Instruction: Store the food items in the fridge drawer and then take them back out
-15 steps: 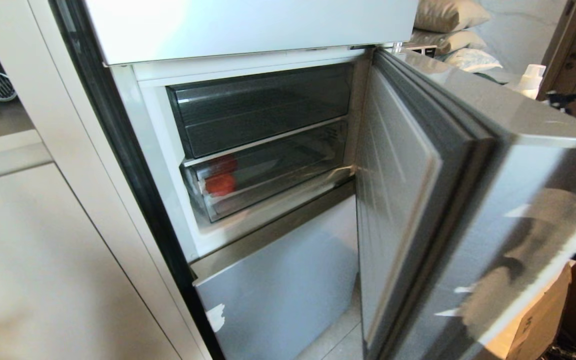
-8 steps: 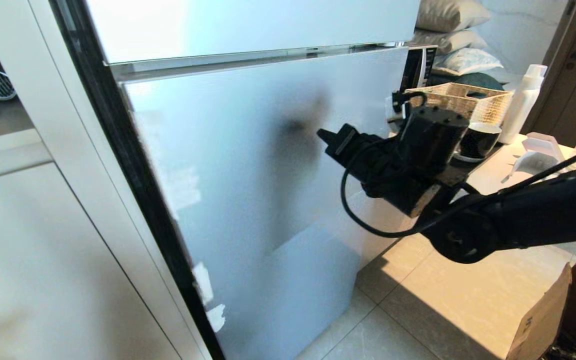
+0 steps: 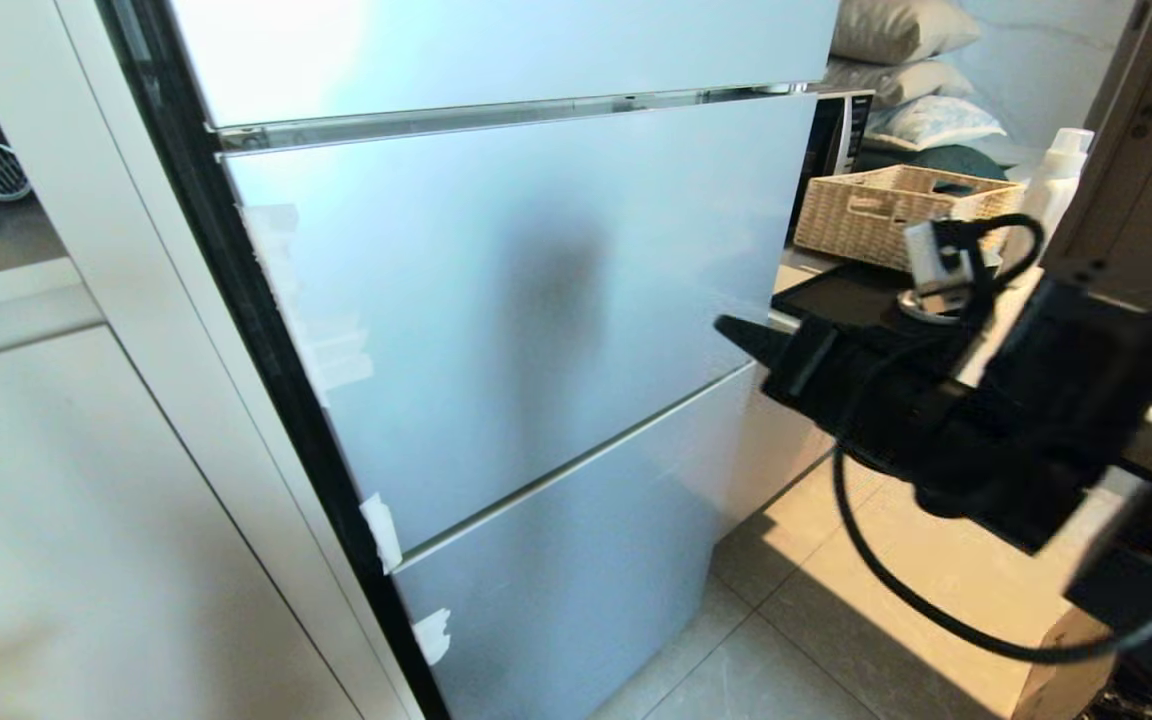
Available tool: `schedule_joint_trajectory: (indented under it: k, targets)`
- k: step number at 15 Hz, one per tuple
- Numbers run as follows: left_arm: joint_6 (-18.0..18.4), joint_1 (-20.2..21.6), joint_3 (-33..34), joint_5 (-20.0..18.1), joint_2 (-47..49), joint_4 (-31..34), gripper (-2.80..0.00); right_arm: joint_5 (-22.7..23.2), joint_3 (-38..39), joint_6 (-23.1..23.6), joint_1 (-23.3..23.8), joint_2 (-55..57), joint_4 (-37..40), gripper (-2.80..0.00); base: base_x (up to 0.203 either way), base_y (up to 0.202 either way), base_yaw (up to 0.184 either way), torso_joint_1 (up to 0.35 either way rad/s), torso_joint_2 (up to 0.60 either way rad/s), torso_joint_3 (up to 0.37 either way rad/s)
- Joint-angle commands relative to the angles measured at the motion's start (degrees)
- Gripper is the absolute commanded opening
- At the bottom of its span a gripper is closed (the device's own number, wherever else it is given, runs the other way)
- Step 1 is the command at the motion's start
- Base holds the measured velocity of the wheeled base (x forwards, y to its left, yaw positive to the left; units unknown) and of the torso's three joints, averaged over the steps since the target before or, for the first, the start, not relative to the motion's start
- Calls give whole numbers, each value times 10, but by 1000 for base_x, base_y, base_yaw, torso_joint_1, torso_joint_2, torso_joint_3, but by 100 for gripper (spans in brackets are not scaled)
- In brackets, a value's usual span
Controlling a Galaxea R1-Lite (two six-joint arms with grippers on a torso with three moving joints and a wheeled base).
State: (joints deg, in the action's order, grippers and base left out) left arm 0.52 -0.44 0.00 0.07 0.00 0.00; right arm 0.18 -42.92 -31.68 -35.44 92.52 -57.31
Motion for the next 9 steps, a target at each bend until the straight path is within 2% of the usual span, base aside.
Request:
schedule_joint_trajectory:
  k: [1, 2, 4, 5, 7, 9]
  targets:
    - [0, 0, 0, 0, 1, 0, -280, 0, 93, 54, 24, -214, 79, -280, 0, 0, 0, 0, 0, 0]
    - [0, 0, 0, 0, 1, 0, -280, 2, 113, 78, 57, -284, 154, -280, 0, 0, 0, 0, 0, 0]
    - [0, 0, 0, 0, 1, 0, -280, 28, 147, 123, 179, -430, 340, -280, 0, 0, 0, 0, 0, 0]
    - [0, 0, 0, 0, 1, 0, -280, 47, 168, 148, 235, -494, 404, -280, 0, 0, 0, 0, 0, 0]
    - [0, 0, 0, 0, 1, 0, -280, 70, 238, 217, 296, -627, 478, -280, 0, 0, 0, 0, 0, 0]
    - [0, 0, 0, 0, 1, 0, -280, 69, 325, 304, 322, -746, 516, -280, 0, 0, 0, 0, 0, 0]
